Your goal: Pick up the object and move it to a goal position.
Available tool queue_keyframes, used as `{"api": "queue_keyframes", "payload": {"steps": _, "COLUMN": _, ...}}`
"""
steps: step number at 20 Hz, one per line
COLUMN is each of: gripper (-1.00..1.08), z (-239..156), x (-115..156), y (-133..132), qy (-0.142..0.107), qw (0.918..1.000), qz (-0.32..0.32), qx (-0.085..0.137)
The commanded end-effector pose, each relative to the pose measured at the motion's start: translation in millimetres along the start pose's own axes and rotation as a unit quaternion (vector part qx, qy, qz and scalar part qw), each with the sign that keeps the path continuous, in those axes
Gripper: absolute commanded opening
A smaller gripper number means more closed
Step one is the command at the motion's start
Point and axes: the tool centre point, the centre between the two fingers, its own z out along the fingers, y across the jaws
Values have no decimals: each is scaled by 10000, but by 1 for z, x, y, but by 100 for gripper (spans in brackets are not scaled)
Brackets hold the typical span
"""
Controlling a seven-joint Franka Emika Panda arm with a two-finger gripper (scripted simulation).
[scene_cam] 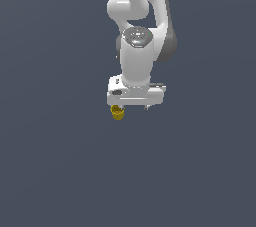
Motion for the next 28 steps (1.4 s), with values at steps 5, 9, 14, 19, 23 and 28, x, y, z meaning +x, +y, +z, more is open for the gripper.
{"api": "queue_keyframes", "payload": {"steps": 5, "gripper": 100, "z": -5, "x": 2, "y": 3, "qy": 52, "qw": 9999, "qz": 81, "qx": 43}}
{"api": "queue_keyframes", "payload": {"steps": 9, "gripper": 100, "z": -15, "x": 7, "y": 7, "qy": 160, "qw": 9996, "qz": 199, "qx": 128}}
{"api": "queue_keyframes", "payload": {"steps": 14, "gripper": 100, "z": -17, "x": 8, "y": 7, "qy": 174, "qw": 9996, "qz": 188, "qx": 138}}
{"api": "queue_keyframes", "payload": {"steps": 19, "gripper": 100, "z": -11, "x": 4, "y": 10, "qy": 157, "qw": 9991, "qz": 360, "qx": 131}}
{"api": "queue_keyframes", "payload": {"steps": 23, "gripper": 100, "z": -2, "x": -1, "y": 17, "qy": 137, "qw": 9977, "qz": 650, "qx": 124}}
{"api": "queue_keyframes", "payload": {"steps": 28, "gripper": 100, "z": 16, "x": -13, "y": 28, "qy": 99, "qw": 9928, "qz": 1192, "qx": 102}}
